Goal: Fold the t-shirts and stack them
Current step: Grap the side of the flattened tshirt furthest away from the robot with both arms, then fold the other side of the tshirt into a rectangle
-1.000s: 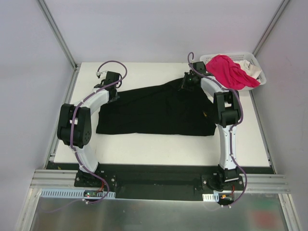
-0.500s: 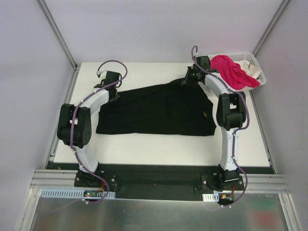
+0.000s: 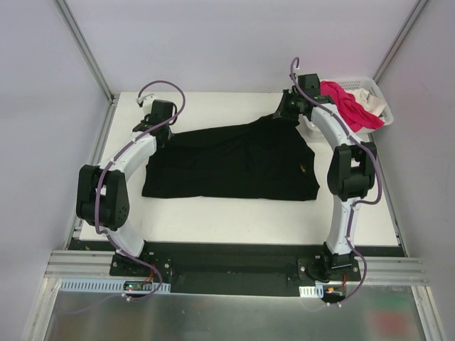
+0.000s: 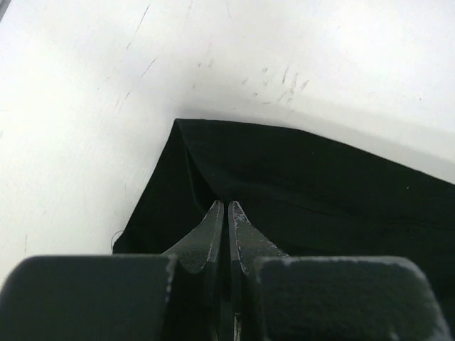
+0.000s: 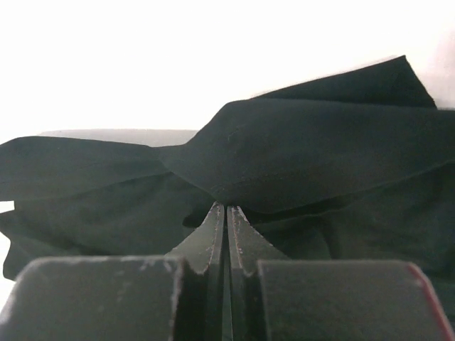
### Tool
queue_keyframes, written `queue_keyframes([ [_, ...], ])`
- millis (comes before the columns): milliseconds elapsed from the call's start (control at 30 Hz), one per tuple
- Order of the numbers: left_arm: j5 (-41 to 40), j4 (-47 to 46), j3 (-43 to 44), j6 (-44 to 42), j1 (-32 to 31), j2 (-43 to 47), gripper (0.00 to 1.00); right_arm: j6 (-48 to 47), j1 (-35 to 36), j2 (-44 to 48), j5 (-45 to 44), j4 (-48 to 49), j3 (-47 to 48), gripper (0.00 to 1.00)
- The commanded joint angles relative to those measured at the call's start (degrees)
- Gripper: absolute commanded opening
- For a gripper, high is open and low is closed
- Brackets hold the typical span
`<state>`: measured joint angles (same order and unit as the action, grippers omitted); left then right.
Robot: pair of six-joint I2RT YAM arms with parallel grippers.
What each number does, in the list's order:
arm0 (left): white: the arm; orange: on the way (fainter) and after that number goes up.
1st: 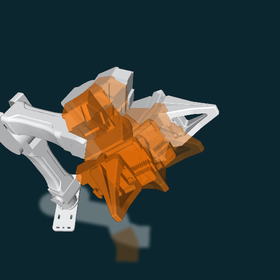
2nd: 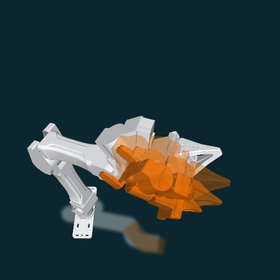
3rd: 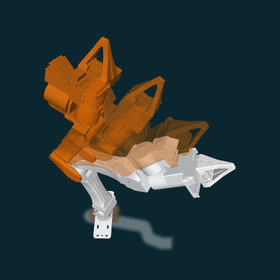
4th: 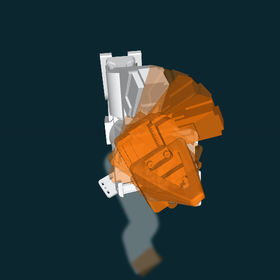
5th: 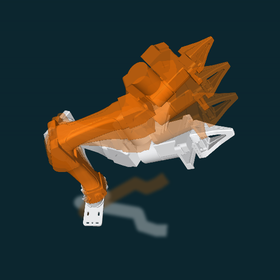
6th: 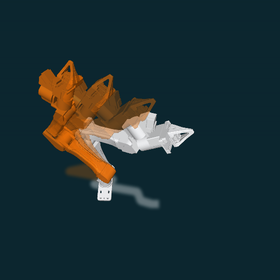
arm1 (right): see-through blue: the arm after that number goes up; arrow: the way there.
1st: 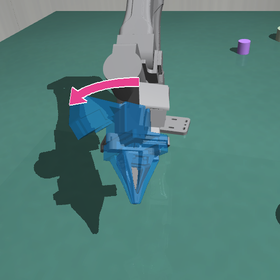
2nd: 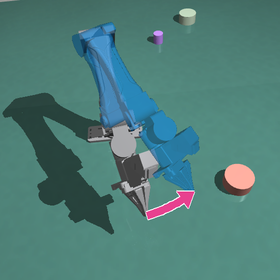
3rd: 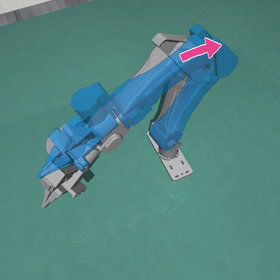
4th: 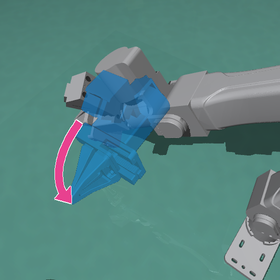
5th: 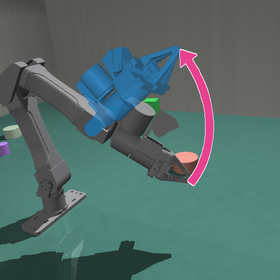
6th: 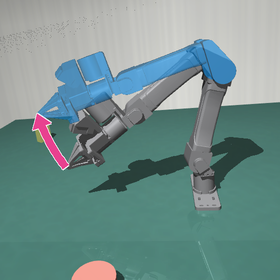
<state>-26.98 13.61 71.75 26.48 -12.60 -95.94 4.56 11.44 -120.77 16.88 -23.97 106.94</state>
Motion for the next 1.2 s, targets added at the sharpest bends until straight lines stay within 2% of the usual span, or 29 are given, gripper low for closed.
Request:
queue_keyframes([
  [0,-4.9,-1.2,-0.5,0.5,-0.9,3.0,0.0,-2.4,-0.3,7.4,-1.2,-1.1,-1.8,0.01],
  [633,-13.5,0.1,-5.1,0.8,-1.0,14.2,0.0,-2.7,-1.1,18.0,-0.1,0.1,-12.6,0.01],
  [1167,-13.6,0.6,-5.7,2.1,-3.0,14.0,0.0,-3.0,0.6,23.7,0.8,-0.7,-17.1,0.01],
])
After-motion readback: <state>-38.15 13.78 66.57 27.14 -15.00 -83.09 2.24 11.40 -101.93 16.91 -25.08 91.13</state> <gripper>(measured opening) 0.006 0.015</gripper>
